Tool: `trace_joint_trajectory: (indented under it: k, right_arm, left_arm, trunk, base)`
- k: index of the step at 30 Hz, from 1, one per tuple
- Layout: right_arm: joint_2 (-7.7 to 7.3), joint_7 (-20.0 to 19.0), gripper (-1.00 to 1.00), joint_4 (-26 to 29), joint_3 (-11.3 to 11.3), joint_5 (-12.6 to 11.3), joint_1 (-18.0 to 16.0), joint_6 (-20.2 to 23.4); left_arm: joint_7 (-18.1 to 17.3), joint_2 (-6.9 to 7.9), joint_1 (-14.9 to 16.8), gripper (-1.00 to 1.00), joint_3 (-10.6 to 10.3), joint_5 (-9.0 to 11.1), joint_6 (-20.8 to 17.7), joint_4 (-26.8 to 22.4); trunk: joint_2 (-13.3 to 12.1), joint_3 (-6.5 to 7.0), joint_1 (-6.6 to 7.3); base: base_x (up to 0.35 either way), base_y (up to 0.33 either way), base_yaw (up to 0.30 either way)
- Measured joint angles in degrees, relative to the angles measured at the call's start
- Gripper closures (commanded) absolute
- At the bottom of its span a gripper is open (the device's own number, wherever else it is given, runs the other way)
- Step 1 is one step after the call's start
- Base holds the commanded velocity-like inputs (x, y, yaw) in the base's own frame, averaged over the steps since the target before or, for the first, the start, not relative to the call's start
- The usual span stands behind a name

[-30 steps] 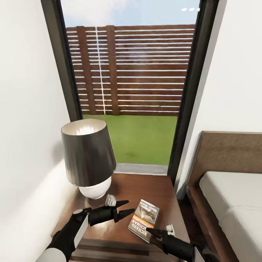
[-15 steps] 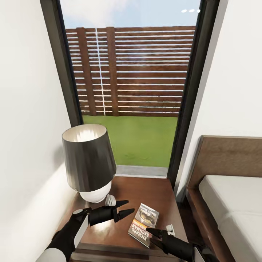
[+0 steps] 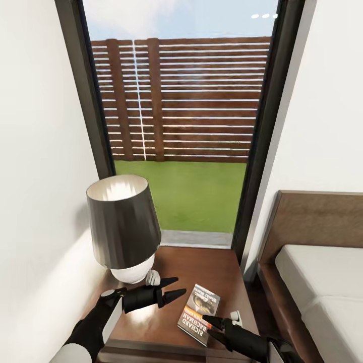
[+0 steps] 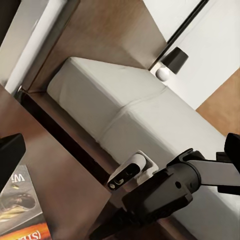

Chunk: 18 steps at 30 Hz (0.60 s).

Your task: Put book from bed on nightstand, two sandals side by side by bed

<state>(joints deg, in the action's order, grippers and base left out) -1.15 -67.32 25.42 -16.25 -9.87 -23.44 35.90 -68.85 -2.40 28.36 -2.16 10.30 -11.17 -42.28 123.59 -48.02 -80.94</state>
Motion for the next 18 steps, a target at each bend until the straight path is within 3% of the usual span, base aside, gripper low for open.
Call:
trace_joint_trajectory:
  k: [18]
  right_arm:
    - [-0.58, -0.1, -1.00, 0.0, -0.1, 0.0, 0.0, -0.4]
  left_arm:
    - [1.2, 0.09, 0.0, -1.00, 0.1, -0.2, 0.1, 0.0]
  trunk:
    - [-7.2, 3.23, 3.95]
  base:
    - [0.000, 0.000, 0.000]
